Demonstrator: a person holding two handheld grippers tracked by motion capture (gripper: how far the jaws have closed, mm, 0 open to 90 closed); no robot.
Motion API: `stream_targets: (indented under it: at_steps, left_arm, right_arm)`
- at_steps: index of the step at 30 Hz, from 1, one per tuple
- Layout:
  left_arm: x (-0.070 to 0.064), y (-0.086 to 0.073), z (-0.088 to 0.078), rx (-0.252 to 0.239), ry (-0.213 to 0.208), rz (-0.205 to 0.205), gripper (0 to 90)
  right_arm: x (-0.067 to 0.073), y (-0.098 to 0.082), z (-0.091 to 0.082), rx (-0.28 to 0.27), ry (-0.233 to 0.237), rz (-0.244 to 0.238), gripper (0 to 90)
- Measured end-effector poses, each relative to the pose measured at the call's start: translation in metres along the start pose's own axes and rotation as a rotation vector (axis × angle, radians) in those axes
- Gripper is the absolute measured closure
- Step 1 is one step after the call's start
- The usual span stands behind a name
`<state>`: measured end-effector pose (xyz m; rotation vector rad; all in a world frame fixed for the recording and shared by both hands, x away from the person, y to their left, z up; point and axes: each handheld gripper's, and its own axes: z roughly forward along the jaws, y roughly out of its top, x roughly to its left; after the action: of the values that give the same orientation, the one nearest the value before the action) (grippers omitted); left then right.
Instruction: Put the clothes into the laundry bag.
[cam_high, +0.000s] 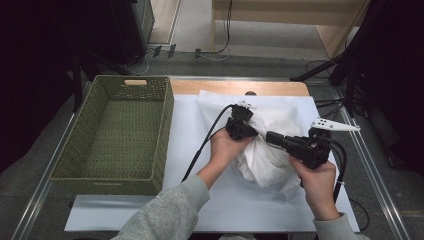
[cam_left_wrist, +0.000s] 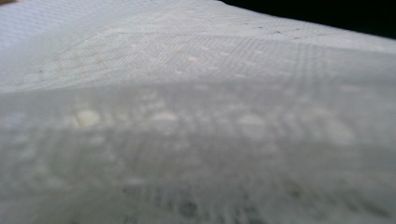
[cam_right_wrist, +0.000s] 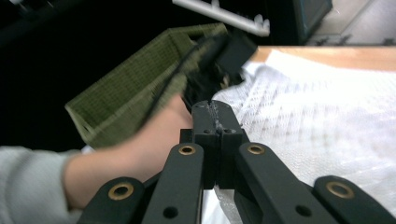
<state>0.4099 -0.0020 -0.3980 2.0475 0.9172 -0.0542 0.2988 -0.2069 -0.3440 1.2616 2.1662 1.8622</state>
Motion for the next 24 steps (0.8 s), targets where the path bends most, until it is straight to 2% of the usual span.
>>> stream_targets:
  at_steps: [4, 7, 9, 10, 12, 16, 18, 20, 21, 24]
  left_arm:
    - [-0.001, 0.001, -0.012, 0.014, -0.026, 0.023, 89.7]
    - [-0.006, -0.001, -0.025, 0.021, -0.04, 0.073, 86.6]
    - [-0.009, -0.006, -0.034, 0.03, -0.07, 0.118, 85.9]
    - [-0.011, -0.009, -0.038, 0.032, -0.067, 0.143, 86.1]
    - [-0.013, -0.013, -0.046, 0.028, -0.074, 0.146, 84.8]
    - [-0.015, -0.02, -0.062, 0.021, -0.089, 0.148, 75.0]
    - [-0.014, -0.023, -0.071, 0.029, -0.117, 0.136, 66.9]
    - [-0.015, -0.029, -0.082, 0.005, -0.165, 0.127, 59.2]
    - [-0.016, -0.032, -0.086, -0.001, -0.17, 0.128, 53.8]
    - [-0.026, -0.044, -0.095, 0.02, -0.169, 0.165, 43.4]
  right_arm:
    - [-0.005, -0.009, 0.008, 0.052, -0.056, -0.027, 90.0]
    - [-0.011, -0.013, 0.013, 0.079, -0.074, -0.017, 90.0]
    - [-0.012, -0.015, 0.016, 0.094, -0.097, -0.027, 90.0]
    - [-0.013, -0.016, 0.016, 0.096, -0.101, -0.031, 90.0]
    - [-0.014, -0.017, 0.018, 0.11, -0.105, -0.032, 90.0]
    - [-0.016, -0.019, 0.021, 0.121, -0.106, -0.029, 90.0]
    - [-0.018, -0.019, 0.021, 0.124, -0.105, -0.022, 90.0]
    - [-0.021, -0.02, 0.021, 0.126, -0.105, -0.013, 90.0]
    - [-0.022, -0.021, 0.022, 0.127, -0.099, -0.003, 90.0]
    - [-0.023, -0.02, 0.022, 0.13, -0.098, -0.004, 90.0]
